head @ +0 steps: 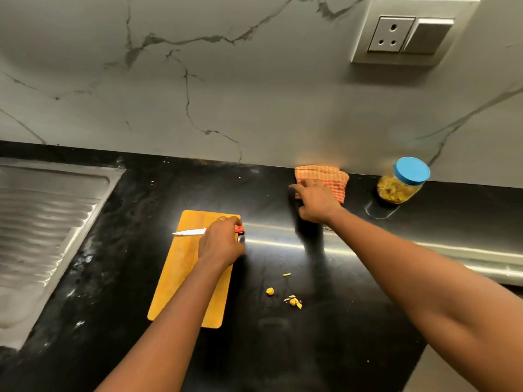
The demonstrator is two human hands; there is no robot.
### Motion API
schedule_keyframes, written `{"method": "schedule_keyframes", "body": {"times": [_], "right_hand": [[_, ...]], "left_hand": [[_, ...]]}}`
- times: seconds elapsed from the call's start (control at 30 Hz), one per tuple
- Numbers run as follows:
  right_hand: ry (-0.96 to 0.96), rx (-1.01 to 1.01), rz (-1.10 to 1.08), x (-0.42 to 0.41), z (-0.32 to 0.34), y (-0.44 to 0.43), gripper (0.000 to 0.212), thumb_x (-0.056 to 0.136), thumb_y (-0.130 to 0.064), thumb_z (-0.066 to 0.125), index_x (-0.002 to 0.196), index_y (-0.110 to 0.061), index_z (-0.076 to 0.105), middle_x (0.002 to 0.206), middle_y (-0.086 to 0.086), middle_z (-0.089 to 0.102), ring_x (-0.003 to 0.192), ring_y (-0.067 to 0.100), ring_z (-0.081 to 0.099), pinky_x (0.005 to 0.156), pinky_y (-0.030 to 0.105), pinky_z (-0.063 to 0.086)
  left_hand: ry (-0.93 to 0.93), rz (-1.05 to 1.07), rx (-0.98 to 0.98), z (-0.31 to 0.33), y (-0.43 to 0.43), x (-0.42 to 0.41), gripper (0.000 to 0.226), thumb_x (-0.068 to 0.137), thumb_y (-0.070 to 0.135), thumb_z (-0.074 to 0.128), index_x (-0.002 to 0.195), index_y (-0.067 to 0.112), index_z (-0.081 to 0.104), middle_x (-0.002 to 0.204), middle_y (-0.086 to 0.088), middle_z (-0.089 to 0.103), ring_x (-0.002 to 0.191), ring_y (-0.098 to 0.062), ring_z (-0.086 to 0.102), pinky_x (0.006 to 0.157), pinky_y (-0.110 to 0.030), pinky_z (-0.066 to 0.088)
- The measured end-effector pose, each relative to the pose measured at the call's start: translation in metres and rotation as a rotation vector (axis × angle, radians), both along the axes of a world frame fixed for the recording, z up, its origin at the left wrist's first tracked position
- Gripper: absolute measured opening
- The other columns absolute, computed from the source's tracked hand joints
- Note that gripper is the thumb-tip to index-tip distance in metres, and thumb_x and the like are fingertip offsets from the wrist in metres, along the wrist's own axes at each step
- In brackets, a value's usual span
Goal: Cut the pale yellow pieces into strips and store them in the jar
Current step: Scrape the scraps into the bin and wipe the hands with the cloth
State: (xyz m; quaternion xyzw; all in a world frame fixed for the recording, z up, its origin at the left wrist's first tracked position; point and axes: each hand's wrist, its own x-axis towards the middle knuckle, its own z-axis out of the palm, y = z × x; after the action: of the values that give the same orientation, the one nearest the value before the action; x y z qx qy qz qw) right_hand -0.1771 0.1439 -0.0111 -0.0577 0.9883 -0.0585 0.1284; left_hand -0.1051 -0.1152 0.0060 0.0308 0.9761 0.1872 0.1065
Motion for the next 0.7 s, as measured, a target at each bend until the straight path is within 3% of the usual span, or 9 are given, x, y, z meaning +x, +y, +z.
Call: {"method": "schedule_keyframes", "body": {"times": [0.1,0.2,0.33,0.57,0.7], "right_hand": [[-0.094,0.103,-0.025,-0.005,-0.004,0.029,0.079,0.078,-0.024,0.06,0.149,-0.035,0.027,0.156,0.011,0.02,0.138,0.043,0.022,0.11,0.06,0.026],[-0.114,0.121,-0.045,-0.01,-0.009,0.043,0.077,0.084,-0.026,0.055,0.15,-0.041,0.019,0.16,0.01,0.011,0.141,0.044,0.016,0.113,0.062,0.018],[-0.091,0.116,-0.041,-0.019,-0.016,0.047,0.068,0.091,-0.035,0.049,0.151,-0.041,0.017,0.16,0.011,0.011,0.139,0.046,0.019,0.11,0.063,0.022],[-0.008,0.137,-0.035,-0.019,-0.021,0.04,0.054,0.096,-0.031,0.039,0.149,-0.038,0.03,0.157,0.015,0.023,0.128,0.045,0.033,0.102,0.056,0.035],[0.022,0.126,0.005,0.001,-0.024,0.034,0.051,0.095,-0.031,0.04,0.146,-0.035,0.037,0.152,0.017,0.032,0.122,0.046,0.038,0.097,0.052,0.042]], "left_hand": [[0.041,0.035,-0.037,-0.008,0.008,-0.006,0.027,0.078,0.023,0.069,0.104,0.025,0.064,0.106,0.0,0.064,0.098,-0.025,0.06,0.072,-0.032,0.05],[0.021,0.063,-0.073,-0.013,0.007,-0.011,0.034,0.08,0.022,0.069,0.113,0.023,0.064,0.111,-0.002,0.063,0.1,-0.025,0.06,0.072,-0.032,0.049],[0.005,0.092,-0.084,-0.016,0.003,-0.019,0.035,0.08,0.018,0.068,0.114,0.024,0.066,0.11,-0.002,0.063,0.1,-0.025,0.06,0.072,-0.032,0.049],[-0.004,0.158,-0.044,-0.017,-0.001,-0.022,0.011,0.079,0.024,0.073,0.088,0.02,0.07,0.093,-0.001,0.062,0.082,-0.022,0.059,0.064,-0.031,0.05],[0.024,0.192,-0.067,-0.017,-0.004,-0.015,0.006,0.08,0.025,0.066,0.079,0.019,0.066,0.084,0.0,0.062,0.072,-0.021,0.059,0.062,-0.03,0.051]]}}
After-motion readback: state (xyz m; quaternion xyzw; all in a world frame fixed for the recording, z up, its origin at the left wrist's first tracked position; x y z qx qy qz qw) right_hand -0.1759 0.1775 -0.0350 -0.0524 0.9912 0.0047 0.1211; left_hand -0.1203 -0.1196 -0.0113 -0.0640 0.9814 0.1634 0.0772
